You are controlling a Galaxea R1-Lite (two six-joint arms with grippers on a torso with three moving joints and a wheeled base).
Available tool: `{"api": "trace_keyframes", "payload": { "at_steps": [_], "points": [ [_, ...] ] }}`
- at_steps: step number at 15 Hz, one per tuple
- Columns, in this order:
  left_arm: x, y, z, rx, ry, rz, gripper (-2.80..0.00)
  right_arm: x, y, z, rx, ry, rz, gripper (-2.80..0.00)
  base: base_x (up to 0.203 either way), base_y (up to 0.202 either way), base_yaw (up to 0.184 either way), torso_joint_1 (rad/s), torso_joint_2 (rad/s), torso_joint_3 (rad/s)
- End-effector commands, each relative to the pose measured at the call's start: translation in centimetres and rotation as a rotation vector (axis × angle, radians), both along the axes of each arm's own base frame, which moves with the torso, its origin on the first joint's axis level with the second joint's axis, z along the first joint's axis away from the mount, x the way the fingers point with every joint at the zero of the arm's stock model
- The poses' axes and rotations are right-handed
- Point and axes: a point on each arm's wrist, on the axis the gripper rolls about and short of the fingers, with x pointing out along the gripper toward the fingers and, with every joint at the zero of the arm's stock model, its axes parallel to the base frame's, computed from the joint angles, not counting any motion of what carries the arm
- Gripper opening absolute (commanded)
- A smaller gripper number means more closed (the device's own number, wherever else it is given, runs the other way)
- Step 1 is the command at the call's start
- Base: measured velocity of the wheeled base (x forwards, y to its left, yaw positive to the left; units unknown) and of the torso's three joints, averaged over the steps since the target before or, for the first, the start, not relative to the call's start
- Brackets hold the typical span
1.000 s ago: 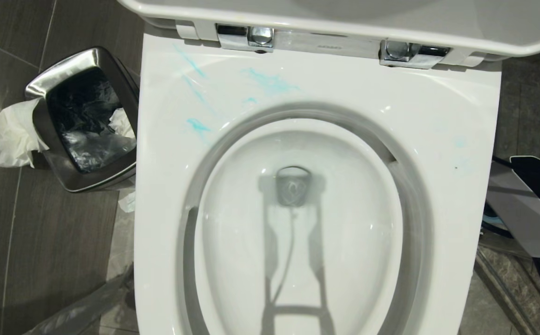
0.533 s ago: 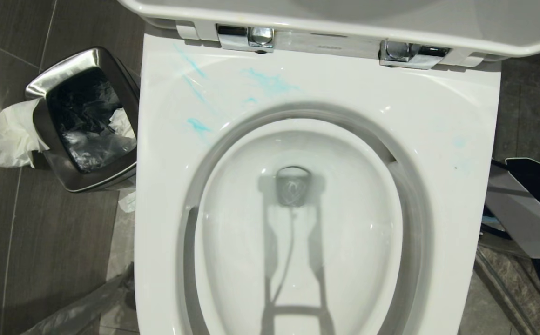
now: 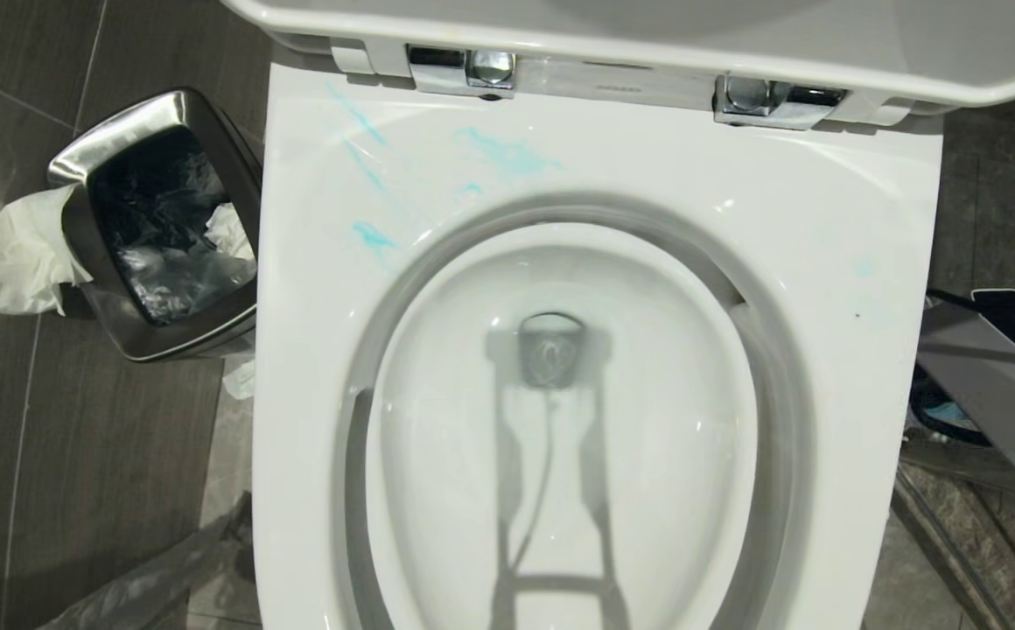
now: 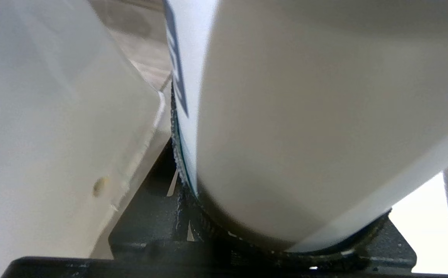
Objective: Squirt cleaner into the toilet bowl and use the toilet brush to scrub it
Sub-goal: Pour in the cleaning agent
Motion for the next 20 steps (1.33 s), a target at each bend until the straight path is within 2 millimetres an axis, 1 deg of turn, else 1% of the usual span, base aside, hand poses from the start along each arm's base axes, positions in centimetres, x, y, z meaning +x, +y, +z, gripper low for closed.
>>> {"api": "trace_keyframes", "payload": {
  "at_steps": [1, 3, 6, 10, 12, 15, 17, 19, 20],
  "points": [
    [0.0, 0.0, 0.0, 0.0, 0.002, 0.0, -2.8, -1.8, -0.5, 2.9, 0.003, -0.037, -0.008, -2.8, 0.0, 0.0, 0.0, 0.0, 0.0, 0.0],
    [0.0, 0.0, 0.0, 0.0, 0.002, -0.001, -2.8, -3.1, -0.7, 4.6, 0.005, -0.027, -0.01, -2.8, 0.0, 0.0, 0.0, 0.0, 0.0, 0.0],
    [0.0, 0.0, 0.0, 0.0, 0.002, -0.001, -2.8, -5.3, -0.9, 8.2, 0.013, 0.002, -0.01, -2.8, 0.0, 0.0, 0.0, 0.0, 0.0, 0.0],
    [0.0, 0.0, 0.0, 0.0, 0.002, -0.002, -2.8, -9.1, -1.0, 11.7, 0.014, 0.05, -0.013, -2.8, 0.0, 0.0, 0.0, 0.0, 0.0, 0.0],
    [0.0, 0.0, 0.0, 0.0, 0.002, 0.0, -2.8, -11.0, -1.4, 13.2, 0.022, 0.066, -0.031, -2.8, 0.0, 0.0, 0.0, 0.0, 0.0, 0.0],
    [0.0, 0.0, 0.0, 0.0, 0.002, 0.0, -2.8, -14.4, -2.2, 14.7, 0.026, 0.089, -0.056, -2.8, 0.0, 0.0, 0.0, 0.0, 0.0, 0.0],
    [0.0, 0.0, 0.0, 0.0, 0.002, -0.001, -2.8, -16.5, -3.2, 15.4, 0.029, 0.097, -0.088, -2.8, 0.0, 0.0, 0.0, 0.0, 0.0, 0.0],
    [0.0, 0.0, 0.0, 0.0, 0.002, 0.0, -2.8, -19.0, -4.2, 15.9, 0.032, 0.133, -0.126, -2.8, 0.0, 0.0, 0.0, 0.0, 0.0, 0.0],
    [0.0, 0.0, 0.0, -0.001, 0.002, 0.0, -2.8, -20.1, -4.4, 15.6, 0.038, 0.176, -0.135, -2.8, 0.0, 0.0, 0.0, 0.0, 0.0, 0.0]
  ]
}}
